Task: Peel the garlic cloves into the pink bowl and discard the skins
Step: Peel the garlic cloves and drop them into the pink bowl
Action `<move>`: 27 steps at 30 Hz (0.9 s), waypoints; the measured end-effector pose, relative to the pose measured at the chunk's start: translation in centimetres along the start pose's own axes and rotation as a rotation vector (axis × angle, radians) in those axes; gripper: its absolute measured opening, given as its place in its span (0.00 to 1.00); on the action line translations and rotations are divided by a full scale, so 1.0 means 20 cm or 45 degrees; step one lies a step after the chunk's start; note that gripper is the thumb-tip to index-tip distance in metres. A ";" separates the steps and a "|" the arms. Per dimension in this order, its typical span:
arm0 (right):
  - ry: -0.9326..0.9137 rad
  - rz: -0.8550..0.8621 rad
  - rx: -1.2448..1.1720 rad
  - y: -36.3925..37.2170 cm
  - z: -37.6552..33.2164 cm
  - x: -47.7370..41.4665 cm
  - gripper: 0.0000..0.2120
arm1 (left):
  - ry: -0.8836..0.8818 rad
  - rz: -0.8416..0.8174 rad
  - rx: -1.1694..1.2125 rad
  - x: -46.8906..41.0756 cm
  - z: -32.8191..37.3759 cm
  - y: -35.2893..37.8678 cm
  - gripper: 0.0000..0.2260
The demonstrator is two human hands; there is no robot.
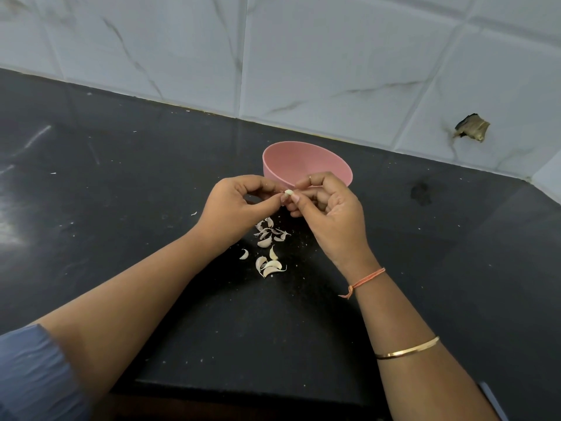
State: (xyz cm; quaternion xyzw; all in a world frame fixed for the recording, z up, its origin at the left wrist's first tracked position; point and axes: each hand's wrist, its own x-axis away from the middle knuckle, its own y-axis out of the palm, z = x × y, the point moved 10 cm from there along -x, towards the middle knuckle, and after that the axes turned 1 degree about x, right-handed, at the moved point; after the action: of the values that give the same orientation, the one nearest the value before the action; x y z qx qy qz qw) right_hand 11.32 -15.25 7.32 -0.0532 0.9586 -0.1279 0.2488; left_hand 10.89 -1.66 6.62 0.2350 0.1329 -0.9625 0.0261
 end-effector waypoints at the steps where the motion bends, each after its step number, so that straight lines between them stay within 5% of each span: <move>1: 0.000 0.000 0.013 0.00 0.00 0.00 0.09 | -0.004 0.002 -0.008 0.00 0.00 0.00 0.10; 13: -0.083 0.159 0.126 -0.06 -0.03 0.00 0.09 | -0.109 0.139 -0.149 -0.02 -0.08 -0.05 0.06; 19: -0.360 0.464 0.627 -0.18 -0.12 -0.02 0.05 | -0.244 0.294 -0.230 -0.02 -0.15 -0.14 0.04; 27: -0.419 0.397 1.063 -0.12 -0.09 -0.05 0.11 | -0.258 0.225 -0.297 -0.02 -0.16 -0.11 0.03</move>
State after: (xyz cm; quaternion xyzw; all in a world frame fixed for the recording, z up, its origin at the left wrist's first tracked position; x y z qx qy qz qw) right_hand 11.33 -16.93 9.99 0.1763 0.7696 -0.4531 0.4138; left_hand 12.49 1.36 4.65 0.1428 0.2190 -0.9533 0.1509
